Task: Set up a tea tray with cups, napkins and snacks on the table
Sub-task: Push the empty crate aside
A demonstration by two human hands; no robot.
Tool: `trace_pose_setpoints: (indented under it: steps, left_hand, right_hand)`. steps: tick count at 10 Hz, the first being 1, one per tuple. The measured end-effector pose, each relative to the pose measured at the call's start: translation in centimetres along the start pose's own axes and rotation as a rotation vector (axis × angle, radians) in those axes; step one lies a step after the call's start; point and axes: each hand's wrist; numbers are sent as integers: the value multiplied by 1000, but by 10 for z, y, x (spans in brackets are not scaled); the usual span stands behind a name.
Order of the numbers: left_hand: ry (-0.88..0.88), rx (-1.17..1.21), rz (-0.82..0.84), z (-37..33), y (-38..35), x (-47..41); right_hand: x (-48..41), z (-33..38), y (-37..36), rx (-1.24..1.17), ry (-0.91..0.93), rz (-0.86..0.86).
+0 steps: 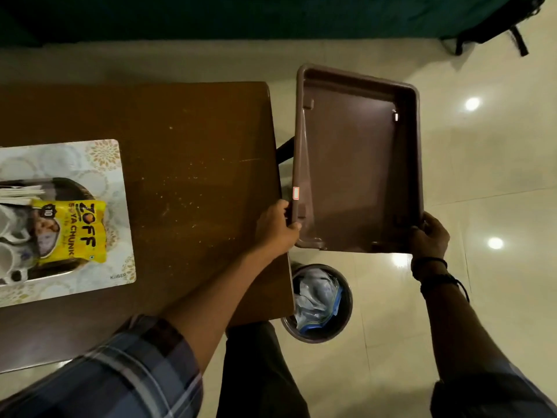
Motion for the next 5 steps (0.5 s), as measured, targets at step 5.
trace_pose_setpoints:
  steps: [5]
  left_hand:
    - [-22, 140, 331, 29, -7, -1]
  right_hand:
    - [7, 9, -29, 300, 13, -118]
Point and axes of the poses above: each hand's wrist, its own x-axis away from the middle knuckle, its own y-axis out of the back of the hand, z = x × y, and after that the axes turned 2 degrees about x, right-handed
